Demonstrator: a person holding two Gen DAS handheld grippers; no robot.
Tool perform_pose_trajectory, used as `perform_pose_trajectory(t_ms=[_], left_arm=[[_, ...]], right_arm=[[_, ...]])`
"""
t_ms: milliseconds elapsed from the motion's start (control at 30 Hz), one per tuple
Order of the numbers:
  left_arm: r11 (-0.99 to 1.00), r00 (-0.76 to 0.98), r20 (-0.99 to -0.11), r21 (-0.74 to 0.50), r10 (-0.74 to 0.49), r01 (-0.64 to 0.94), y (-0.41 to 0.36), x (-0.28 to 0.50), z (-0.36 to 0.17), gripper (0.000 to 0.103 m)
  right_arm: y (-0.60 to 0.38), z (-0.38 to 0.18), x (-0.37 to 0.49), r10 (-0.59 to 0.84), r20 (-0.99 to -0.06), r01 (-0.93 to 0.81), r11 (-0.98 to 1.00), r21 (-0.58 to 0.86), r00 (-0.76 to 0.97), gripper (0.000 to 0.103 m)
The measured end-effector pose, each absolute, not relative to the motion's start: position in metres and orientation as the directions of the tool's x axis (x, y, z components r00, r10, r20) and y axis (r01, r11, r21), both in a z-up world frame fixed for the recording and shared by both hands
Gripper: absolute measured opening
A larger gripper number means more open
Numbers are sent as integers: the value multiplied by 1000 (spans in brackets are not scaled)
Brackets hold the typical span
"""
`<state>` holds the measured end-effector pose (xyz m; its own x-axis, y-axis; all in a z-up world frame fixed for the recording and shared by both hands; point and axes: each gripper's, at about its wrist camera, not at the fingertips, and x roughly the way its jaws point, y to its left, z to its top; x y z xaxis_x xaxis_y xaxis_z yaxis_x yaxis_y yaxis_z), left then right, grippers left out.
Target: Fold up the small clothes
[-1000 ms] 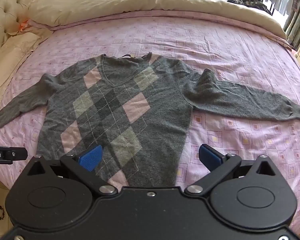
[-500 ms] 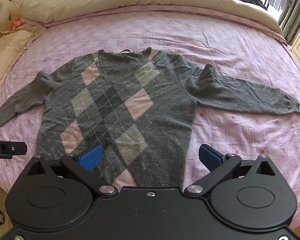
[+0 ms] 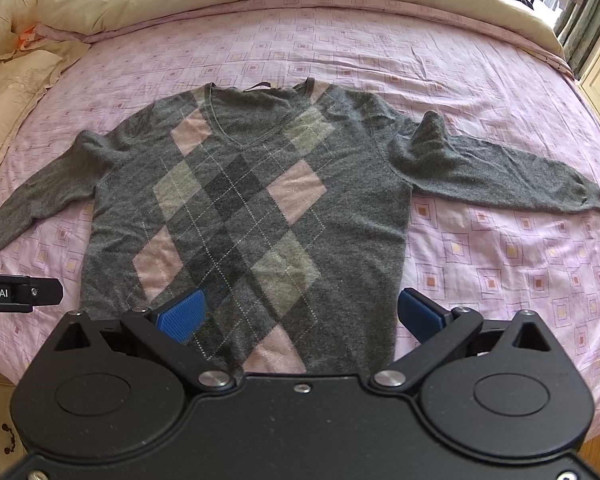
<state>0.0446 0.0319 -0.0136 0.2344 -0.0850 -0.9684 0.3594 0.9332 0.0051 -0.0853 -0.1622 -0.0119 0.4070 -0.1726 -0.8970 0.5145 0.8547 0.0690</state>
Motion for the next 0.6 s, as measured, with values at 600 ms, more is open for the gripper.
perform_pose_trajectory(t_ms=[600], left_arm=[[906,226,-967,-14,-121,422,59,75,-21,99]], right_arm=[[-130,-18,-50,-203,-930,555,832,1,306,102]])
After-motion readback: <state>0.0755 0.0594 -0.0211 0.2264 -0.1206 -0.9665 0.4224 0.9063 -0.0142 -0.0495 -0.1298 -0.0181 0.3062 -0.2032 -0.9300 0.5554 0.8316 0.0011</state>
